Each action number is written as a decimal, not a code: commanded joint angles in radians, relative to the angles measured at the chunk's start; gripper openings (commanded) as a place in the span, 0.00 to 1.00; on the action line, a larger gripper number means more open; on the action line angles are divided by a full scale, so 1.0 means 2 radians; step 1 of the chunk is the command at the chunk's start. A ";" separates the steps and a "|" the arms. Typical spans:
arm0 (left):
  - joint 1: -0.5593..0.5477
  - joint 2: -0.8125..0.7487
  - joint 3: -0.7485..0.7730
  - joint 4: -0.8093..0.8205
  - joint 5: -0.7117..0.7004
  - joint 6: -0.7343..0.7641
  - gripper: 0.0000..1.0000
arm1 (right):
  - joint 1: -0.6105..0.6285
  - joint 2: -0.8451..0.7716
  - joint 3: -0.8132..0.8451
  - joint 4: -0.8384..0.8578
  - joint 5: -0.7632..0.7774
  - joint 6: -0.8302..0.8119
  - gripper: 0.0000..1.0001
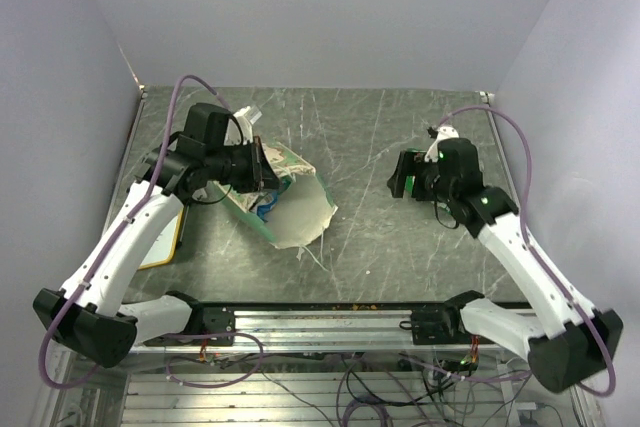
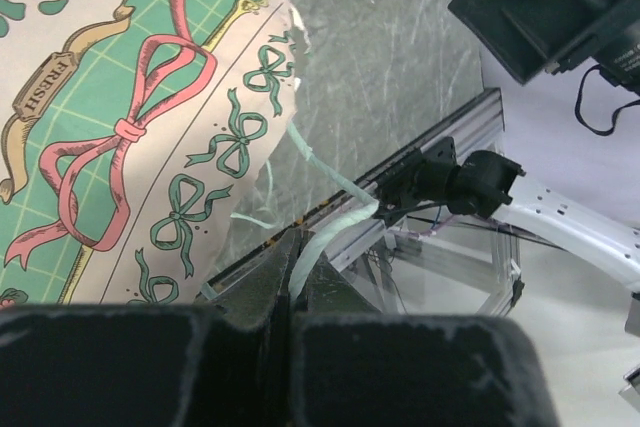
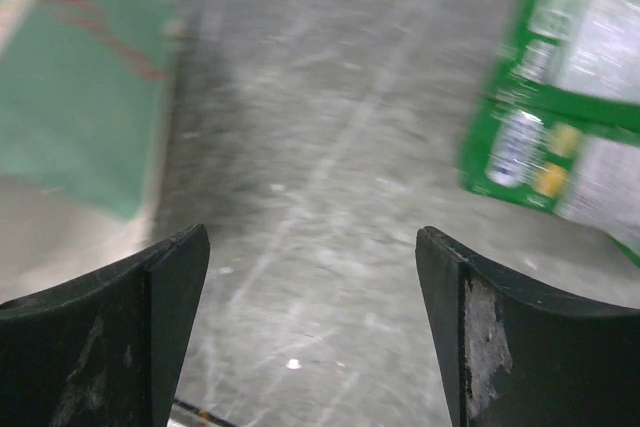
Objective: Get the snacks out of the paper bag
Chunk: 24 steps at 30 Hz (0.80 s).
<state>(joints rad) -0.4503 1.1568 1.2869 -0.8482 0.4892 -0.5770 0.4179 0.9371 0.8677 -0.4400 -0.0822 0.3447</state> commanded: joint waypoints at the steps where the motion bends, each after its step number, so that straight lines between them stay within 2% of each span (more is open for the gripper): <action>1: -0.005 -0.033 -0.016 0.018 0.004 -0.015 0.07 | 0.084 -0.025 -0.033 0.131 -0.088 -0.053 0.80; 8: -0.005 -0.048 -0.019 -0.040 -0.067 -0.002 0.07 | 0.262 0.060 -0.023 0.196 -0.072 -0.206 0.79; 11: -0.004 -0.049 -0.009 -0.086 -0.095 0.008 0.07 | 0.311 0.104 -0.037 0.264 -0.049 -0.272 0.79; 17: -0.005 -0.116 -0.073 -0.076 -0.121 -0.015 0.07 | 0.354 0.189 -0.102 0.466 -0.015 -0.353 0.72; 20: -0.005 -0.138 -0.109 -0.060 -0.111 -0.031 0.07 | 0.368 0.229 -0.089 0.487 -0.005 -0.377 0.64; 24: -0.005 -0.124 -0.146 -0.030 -0.079 -0.030 0.07 | 0.370 0.212 -0.127 0.546 0.006 -0.365 0.59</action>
<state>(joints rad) -0.4553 0.8734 1.0504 -0.9680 0.2924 -0.6216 1.1507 1.4120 0.6666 0.4206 -0.1143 -0.3428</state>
